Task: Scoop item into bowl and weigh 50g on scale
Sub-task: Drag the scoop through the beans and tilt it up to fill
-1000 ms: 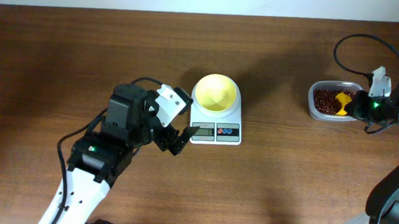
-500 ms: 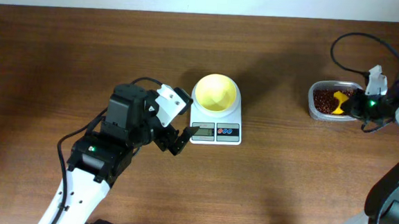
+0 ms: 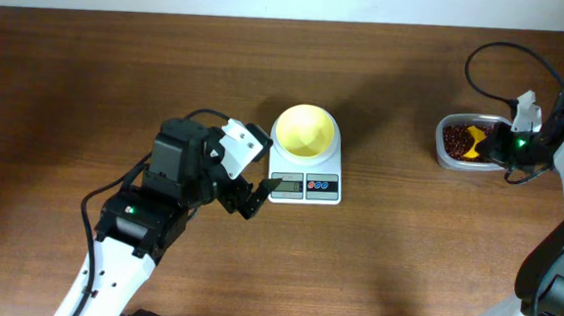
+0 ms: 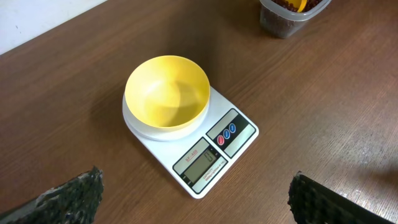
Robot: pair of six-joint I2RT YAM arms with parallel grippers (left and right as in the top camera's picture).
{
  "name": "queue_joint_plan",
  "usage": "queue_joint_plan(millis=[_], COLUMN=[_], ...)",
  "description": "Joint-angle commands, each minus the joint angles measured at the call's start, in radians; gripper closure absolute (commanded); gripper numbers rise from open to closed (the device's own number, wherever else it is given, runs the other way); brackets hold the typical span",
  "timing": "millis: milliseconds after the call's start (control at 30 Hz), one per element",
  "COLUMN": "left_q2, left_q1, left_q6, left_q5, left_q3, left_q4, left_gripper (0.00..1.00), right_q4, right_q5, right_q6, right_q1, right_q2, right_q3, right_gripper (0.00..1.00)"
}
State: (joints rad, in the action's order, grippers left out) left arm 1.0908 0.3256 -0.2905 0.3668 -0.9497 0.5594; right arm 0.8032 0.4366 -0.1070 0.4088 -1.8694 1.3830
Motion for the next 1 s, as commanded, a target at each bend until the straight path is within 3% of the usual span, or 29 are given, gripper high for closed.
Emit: queue_joint_plan(millis=[0,967], left_q2=[0.003,0.003], left_q1=[-0.005,-0.005], left_q6=[0.013,0.013], left_q5=[0.004,0.004], left_q3=[0.005,0.005], left_q4=[-0.001,-0.001], left_gripper=[0.01,0.01], right_q4=[0.005,0.035], right_q5=[0.010,0.173], right_q6=[0.014,-0.016], right_q1=[-0.010,0.000], right_q2=[-0.037,-0.039], right_q3=[0.001,0.001], right_gripper=[0.96,0.96])
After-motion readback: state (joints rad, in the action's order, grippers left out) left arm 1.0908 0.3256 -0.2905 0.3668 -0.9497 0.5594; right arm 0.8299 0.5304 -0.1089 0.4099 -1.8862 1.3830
